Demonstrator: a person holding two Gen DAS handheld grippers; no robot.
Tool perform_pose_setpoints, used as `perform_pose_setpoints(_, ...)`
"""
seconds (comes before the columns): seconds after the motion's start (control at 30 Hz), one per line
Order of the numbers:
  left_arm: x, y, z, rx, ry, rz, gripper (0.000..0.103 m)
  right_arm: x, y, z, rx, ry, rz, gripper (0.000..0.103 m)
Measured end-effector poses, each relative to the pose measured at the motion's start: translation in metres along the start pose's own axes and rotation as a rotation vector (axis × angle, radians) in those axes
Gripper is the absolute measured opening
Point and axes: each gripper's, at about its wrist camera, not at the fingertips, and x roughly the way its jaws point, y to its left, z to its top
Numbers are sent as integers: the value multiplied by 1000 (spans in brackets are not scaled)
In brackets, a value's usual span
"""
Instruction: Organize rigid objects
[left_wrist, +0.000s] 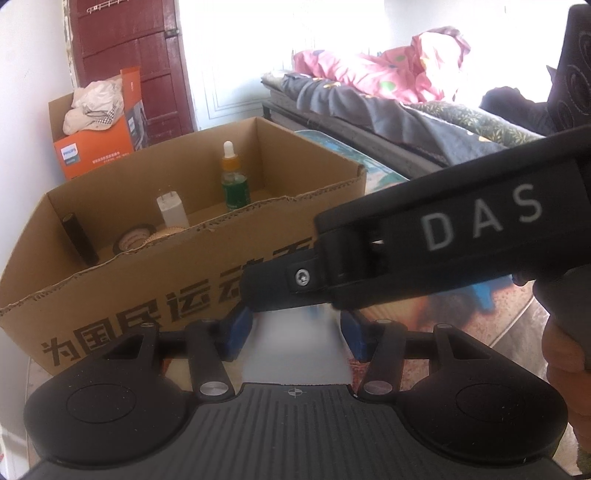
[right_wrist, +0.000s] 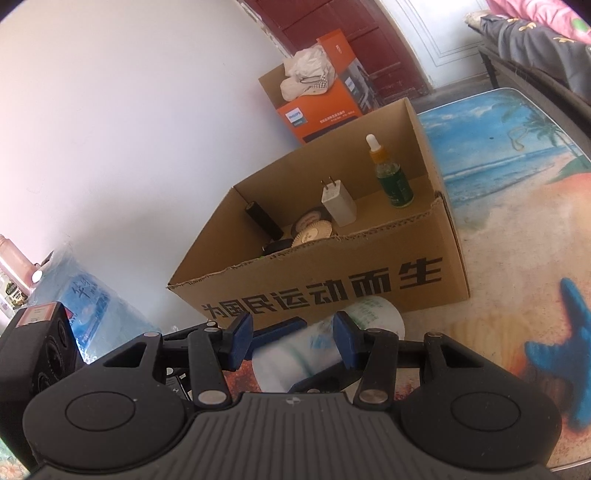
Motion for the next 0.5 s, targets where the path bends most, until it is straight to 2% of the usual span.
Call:
perform_pose_setpoints(0.23, 3, -1, -5, 16, -10, 12, 54, -4, -4, 0, -13, -8, -44, 51)
perform_pose_setpoints(0.4, 4, 4, -17, -24, 7, -38, 64, -13, -22, -4, 20, -18, -80, 51)
perform_pose_setpoints(0.5, 4, 2, -19, -22, 8, -42, 64, -15, -34, -10, 65, -15, -82, 52)
